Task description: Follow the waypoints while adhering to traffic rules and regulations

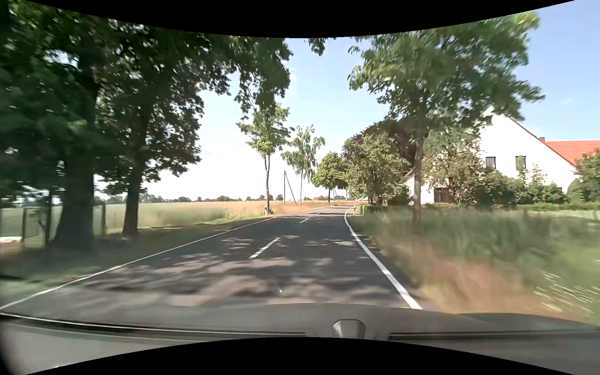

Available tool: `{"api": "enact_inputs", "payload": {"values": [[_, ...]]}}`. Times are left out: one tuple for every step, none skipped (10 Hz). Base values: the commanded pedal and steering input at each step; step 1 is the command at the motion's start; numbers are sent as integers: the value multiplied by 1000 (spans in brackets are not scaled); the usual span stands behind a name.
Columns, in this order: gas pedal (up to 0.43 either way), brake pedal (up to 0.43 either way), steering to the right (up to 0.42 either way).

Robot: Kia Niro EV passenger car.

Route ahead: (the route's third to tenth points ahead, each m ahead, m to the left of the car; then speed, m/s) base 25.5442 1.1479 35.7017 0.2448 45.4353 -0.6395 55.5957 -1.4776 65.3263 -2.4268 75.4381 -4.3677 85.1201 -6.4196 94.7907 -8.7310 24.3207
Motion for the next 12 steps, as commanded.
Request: {"api": "enact_inputs", "payload": {"values": [[228, 6, 11], [228, 6, 14], [228, 6, 17], [228, 6, 20], [240, 6, 21], [248, 6, 21], [260, 6, 18], [260, 6, 15], [260, 6, 14], [260, 6, 18], [260, 6, 21], [268, 6, 21]]}}
